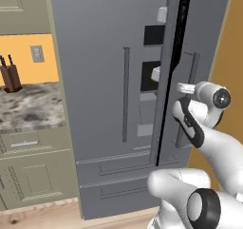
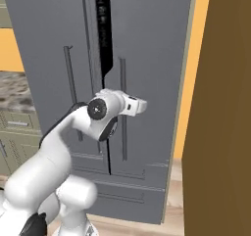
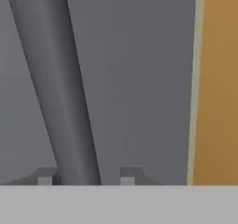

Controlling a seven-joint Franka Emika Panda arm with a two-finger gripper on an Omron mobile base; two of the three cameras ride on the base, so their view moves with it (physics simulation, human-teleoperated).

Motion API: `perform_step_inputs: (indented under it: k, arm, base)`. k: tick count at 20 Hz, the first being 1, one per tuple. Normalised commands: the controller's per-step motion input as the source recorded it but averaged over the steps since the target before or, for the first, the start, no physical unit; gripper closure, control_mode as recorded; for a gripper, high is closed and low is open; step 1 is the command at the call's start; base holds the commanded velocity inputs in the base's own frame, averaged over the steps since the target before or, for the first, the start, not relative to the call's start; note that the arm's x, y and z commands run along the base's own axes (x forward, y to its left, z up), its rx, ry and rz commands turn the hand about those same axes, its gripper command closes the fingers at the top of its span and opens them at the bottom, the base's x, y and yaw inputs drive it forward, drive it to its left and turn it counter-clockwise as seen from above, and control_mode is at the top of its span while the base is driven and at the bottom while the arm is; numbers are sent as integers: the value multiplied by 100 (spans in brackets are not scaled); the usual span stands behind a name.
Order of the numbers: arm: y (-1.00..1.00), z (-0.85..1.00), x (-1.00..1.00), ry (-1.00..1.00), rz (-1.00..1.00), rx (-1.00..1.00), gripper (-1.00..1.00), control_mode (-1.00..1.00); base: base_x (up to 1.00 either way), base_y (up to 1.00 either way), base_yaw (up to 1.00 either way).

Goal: Open the fridge, remove the pear, lime, and steak, and place them on any counter.

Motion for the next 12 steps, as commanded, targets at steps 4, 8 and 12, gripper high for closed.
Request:
perform_step_inputs:
  k: [4,8,12]
  arm:
    - [-100,0,-100,-13,-9,0,100,-100]
    - [-54,0,-100,-5,-5,0,-100,-100]
    - [48,11,-100,-4,0,-3,-100,-100]
  base:
    - [0,0,0]
    - [0,0,0]
    - [0,0,0]
